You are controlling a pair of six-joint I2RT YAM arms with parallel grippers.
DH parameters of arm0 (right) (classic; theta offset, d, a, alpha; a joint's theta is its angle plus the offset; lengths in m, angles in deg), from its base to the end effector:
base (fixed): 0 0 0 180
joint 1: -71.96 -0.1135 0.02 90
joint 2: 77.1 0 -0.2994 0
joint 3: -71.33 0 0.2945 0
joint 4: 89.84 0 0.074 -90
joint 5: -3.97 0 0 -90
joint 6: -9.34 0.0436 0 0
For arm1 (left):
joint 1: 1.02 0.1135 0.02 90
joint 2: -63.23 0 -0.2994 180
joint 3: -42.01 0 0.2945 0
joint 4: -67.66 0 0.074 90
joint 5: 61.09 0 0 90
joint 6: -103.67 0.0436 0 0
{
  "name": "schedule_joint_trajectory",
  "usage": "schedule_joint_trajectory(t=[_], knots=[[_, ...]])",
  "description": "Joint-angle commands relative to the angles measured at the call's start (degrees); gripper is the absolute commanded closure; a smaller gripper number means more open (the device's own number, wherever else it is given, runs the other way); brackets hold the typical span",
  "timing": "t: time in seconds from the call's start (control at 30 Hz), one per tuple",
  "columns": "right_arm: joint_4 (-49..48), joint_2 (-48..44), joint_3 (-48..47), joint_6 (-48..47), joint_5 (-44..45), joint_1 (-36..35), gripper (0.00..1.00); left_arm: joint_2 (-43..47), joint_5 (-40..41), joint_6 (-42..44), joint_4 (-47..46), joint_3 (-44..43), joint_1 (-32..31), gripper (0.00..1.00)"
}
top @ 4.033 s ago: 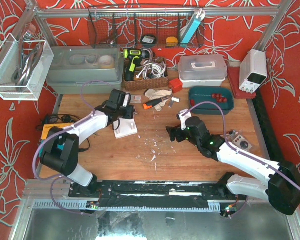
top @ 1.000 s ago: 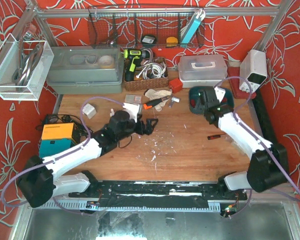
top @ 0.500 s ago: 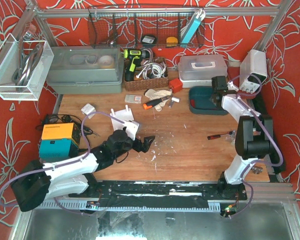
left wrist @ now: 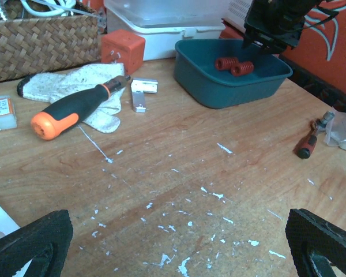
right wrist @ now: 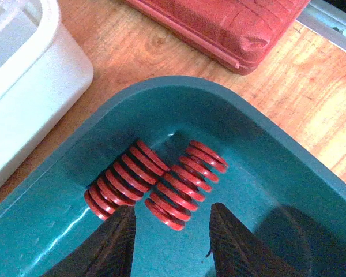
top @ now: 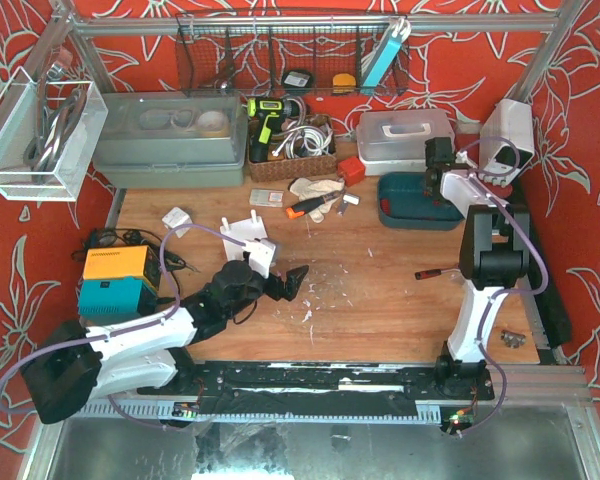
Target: Install the large spring
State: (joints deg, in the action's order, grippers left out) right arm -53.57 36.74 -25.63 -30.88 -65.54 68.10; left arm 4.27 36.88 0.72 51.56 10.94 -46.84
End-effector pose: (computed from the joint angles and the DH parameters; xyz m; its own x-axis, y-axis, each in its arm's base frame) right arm 0.4916 0.0179 0.2099 -0.4038 0.6896 -0.6011 0.7042 0.6538 0.2771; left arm 0.1720 -0.1683 0.2083 -0.2767 -0.0337 -0.9604 0.5681 0.8003 -0.1918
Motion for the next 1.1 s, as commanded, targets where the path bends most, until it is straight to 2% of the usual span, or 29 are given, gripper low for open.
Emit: schedule_joint_trajectory(t=[0.0,0.1,0.63,0.9,1.07], knots=[[4.43,1.85,-2.12,3.99,1.20,0.59,0.59,0.30,1.80,1.25,-2.37,0.11,-0.32,0.00],[3.62,2.10,-0.95,5.13,1.43,0.74,0.56,0.89,2.25,1.19,-2.38,0.30,-0.32,0.00],[3.29,8.50,-1.95,7.41,-1.41,1.72,0.56,1.81,3.90,1.41,-2.38,0.94,-0.32,0.00],[4.29,11.03,-3.71,6.90,-4.26,2.36,0.49,4.42,5.24,1.71,-2.44,1.53,-0.32,0.00],[4.29,11.23,-4.02,7.26,-3.85,2.50,0.53,4.67,5.27,1.79,-1.99,1.36,-0.32,0.00]])
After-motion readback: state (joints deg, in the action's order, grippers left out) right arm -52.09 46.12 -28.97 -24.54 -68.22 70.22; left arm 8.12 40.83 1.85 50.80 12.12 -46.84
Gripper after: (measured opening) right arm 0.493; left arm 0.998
